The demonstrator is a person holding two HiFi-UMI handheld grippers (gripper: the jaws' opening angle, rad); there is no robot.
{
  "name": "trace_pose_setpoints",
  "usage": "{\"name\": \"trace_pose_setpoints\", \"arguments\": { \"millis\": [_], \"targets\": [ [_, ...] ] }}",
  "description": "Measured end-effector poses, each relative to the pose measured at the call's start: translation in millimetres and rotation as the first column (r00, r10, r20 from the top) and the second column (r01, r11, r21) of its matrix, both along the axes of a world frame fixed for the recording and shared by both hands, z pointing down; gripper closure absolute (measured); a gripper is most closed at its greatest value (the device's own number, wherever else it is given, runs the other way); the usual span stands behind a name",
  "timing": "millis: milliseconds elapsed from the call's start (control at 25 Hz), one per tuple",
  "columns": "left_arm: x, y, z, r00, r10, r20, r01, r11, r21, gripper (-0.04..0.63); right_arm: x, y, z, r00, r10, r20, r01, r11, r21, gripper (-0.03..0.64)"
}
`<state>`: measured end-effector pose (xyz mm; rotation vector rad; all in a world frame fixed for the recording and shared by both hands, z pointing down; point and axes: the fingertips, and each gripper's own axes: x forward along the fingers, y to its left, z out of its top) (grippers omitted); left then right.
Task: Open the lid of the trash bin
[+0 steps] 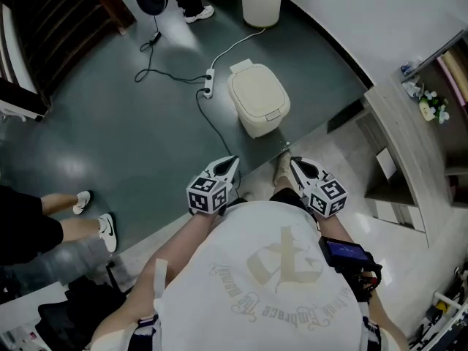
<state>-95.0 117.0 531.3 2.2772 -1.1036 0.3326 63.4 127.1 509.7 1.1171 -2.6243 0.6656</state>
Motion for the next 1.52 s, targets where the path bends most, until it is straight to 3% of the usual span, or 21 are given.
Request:
{"name": "trace_pose_setpoints", "arguments": {
  "millis": [920,1520],
  "targets": [
    [34.0,-75.2,11.0,1.0,-0.028,0.005,0.028,0.999,-0.036,0.581,31.9,-85.1,18.7,0.999,-0.036,-0.009,0.035,0.998,-0.059,0.612],
    [61.5,-132.3,26.8,0.995,-0.09,0.035,0.093,0.991,-0.093,0.581,29.1,-167.7,42.7,0.979,-0.203,-0.001,0.201,0.973,-0.11,0.612]
  ]
}}
